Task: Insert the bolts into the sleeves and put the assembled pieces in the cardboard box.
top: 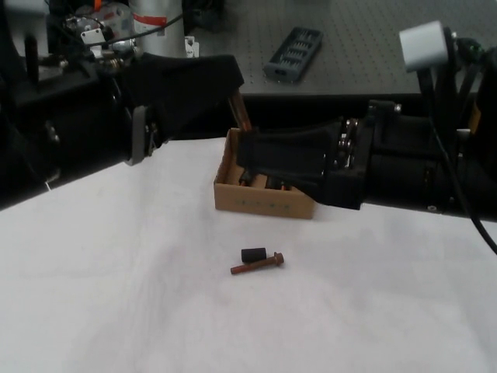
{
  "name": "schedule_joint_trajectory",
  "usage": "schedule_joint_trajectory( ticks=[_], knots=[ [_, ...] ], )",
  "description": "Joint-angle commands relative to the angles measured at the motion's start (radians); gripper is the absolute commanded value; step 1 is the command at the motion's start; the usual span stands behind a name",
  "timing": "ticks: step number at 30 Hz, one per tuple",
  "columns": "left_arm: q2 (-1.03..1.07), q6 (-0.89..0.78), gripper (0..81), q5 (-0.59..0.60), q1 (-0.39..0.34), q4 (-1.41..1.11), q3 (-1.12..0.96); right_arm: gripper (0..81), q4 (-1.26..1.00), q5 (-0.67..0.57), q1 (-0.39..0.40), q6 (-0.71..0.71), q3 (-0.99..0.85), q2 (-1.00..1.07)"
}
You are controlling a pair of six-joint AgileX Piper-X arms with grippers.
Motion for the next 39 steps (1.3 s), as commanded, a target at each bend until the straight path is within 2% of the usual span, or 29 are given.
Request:
schedule_joint_trajectory(
  ticks=[1, 13, 22, 25, 28, 30, 31, 34, 39],
  knots=[
    [-0.013, 0.024, 0.6, 0.089, -0.006, 0.038, -0.005, 1.9, -0.029, 0.039, -0.015, -0.001, -0.012, -0.012],
    [-0.013, 0.061, 0.6, 0.173, -0.006, 0.141, -0.005, 1.9, -0.029, 0.015, -0.017, -0.009, -0.012, -0.012],
    [-0.013, 0.092, 0.1, 0.176, -0.006, 0.136, -0.005, 1.9, -0.029, 0.012, -0.017, -0.009, -0.012, -0.012],
    [-0.013, 0.103, 10.3, 0.176, -0.004, 0.127, -0.005, 1.9, -0.029, 0.002, -0.017, -0.009, -0.012, -0.012],
    [-0.013, 0.090, 37.1, 0.176, -0.004, 0.106, -0.005, 1.9, -0.029, 0.001, -0.017, -0.009, -0.012, -0.012],
    [-0.013, 0.070, 51.9, 0.176, -0.004, 0.096, -0.005, 1.9, -0.029, 0.001, -0.017, -0.009, -0.012, -0.012],
    [-0.013, 0.067, 53.9, 0.179, -0.004, 0.088, -0.005, 1.9, -0.029, 0.001, -0.017, -0.009, -0.012, -0.012],
    [-0.013, 0.063, 48.3, 0.182, -0.004, 0.053, -0.005, 1.9, -0.029, 0.001, -0.017, -0.009, -0.012, -0.012],
    [-0.024, 0.029, 47.5, 0.174, 0.002, -0.030, -0.005, 1.9, 0.000, -0.006, -0.017, -0.009, -0.012, -0.012]
  ],
)
